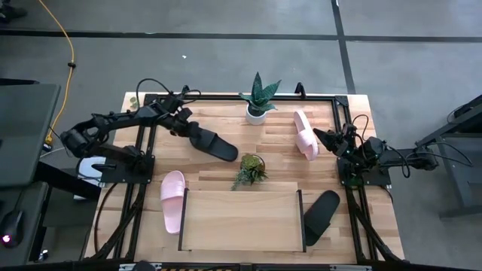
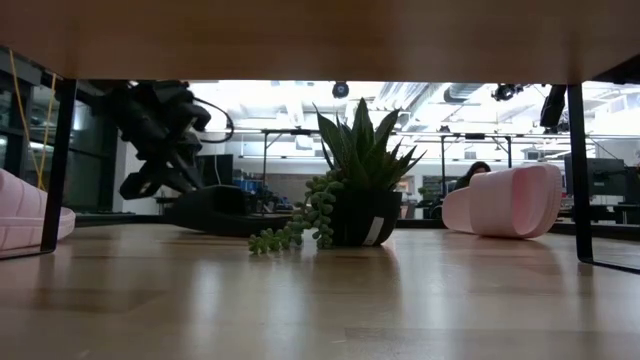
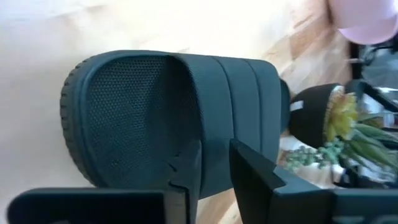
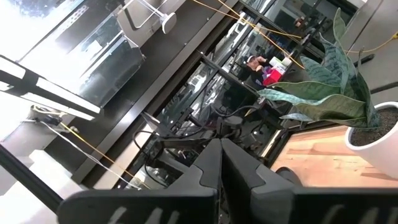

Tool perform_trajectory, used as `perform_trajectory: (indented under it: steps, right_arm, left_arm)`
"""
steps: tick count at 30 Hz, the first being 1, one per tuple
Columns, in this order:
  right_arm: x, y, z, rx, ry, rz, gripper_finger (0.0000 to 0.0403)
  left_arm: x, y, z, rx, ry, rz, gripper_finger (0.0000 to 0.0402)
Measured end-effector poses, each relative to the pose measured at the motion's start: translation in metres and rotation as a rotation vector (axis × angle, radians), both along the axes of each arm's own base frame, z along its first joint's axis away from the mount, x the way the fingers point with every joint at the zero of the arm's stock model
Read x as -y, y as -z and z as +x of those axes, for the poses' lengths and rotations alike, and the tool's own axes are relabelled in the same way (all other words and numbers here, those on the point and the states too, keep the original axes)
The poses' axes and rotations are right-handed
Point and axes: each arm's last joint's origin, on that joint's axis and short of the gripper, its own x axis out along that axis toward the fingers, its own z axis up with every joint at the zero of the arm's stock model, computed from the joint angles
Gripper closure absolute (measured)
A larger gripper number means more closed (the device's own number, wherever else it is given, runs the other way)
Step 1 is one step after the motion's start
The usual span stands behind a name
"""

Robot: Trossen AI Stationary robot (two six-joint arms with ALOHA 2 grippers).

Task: Pick and place slides into the shelf
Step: Put the top black slide on the shelf

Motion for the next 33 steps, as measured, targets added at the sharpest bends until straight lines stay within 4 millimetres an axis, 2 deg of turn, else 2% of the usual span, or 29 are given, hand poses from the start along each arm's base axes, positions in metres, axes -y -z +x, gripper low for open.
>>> perform_trajectory:
  steps: [10,20,27,33]
  right_arm:
    - [0.0,0.0,0.0,0.0,0.0,0.001,0.0402]
    - [0.0,0.0,0.0,0.001,0.0,0.001,0.0402]
    - [0.0,0.0,0.0,0.002,-0.001,0.003,0.0402]
    - [0.0,0.0,0.0,0.008,-0.006,0.016,0.0402]
  left_arm:
    - [-0.005,0.01,0.004,0.02,0.017,-0.028,0.0289]
    - [-0.008,0.015,0.007,0.061,0.058,-0.02,0.029]
    - [0.003,0.032,0.001,0.1,0.048,-0.042,0.029]
    - [0.006,0.036,0.0,0.175,0.039,-0.05,0.0291]
